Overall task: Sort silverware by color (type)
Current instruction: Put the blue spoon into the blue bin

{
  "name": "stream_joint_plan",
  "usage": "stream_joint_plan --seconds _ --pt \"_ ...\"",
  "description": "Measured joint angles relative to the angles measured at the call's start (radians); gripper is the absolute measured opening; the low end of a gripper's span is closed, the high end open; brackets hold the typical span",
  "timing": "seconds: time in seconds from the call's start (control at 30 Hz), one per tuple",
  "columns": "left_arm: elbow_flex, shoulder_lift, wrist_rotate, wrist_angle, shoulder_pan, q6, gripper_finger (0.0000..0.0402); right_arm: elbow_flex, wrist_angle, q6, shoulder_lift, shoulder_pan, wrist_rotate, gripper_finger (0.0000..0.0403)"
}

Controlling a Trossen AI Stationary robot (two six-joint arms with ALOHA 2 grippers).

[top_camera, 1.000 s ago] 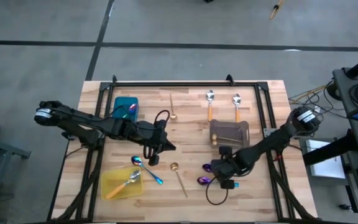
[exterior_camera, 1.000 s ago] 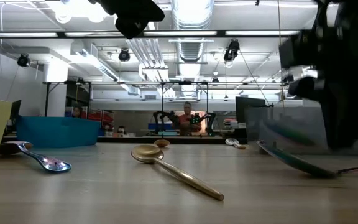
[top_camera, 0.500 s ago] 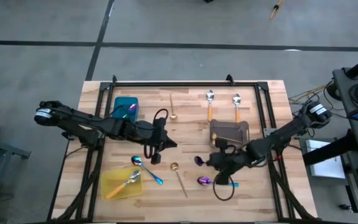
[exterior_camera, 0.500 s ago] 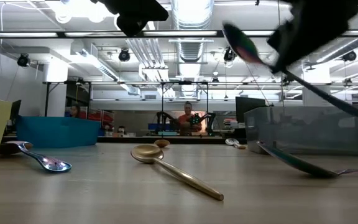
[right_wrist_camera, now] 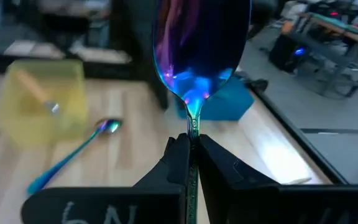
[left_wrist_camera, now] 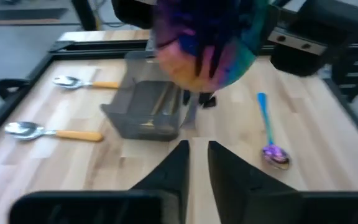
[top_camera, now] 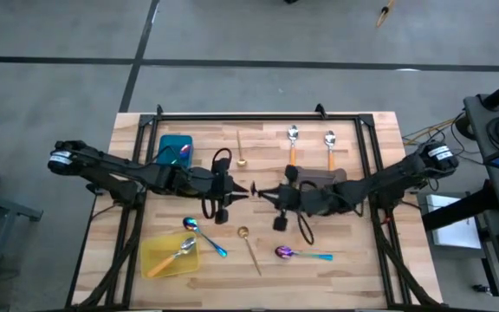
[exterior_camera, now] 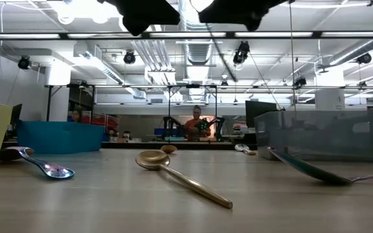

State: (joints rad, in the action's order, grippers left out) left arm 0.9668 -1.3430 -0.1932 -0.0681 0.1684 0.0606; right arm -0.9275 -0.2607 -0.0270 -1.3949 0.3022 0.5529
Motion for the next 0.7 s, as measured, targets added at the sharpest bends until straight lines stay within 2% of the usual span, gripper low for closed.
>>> stream_joint_plan --seconds 0.27,0.37,0.5,0.7 --pt "-0.047 0.000 -0.156 0.036 0.000 -0.024 0.0142 0.001 -0.295 -0.032 -0.116 -0.068 -0.002 0.0012" --pt "-0.068 0.000 -0.165 0.066 -0.001 -0.027 0.0171 0.001 -0.392 -0.056 -0.161 -0.082 -0.002 0.0012" --pt "-0.091 -0.007 -0.165 0.137 -0.002 -0.021 0.0188 0.001 -0.531 -0.081 -0.213 -0.098 -0.003 0.0012" --pt "-0.107 -0.026 -0.184 0.200 -0.003 -0.021 0.0187 0.001 -0.671 -0.098 -0.255 -0.108 -0.003 0.0012"
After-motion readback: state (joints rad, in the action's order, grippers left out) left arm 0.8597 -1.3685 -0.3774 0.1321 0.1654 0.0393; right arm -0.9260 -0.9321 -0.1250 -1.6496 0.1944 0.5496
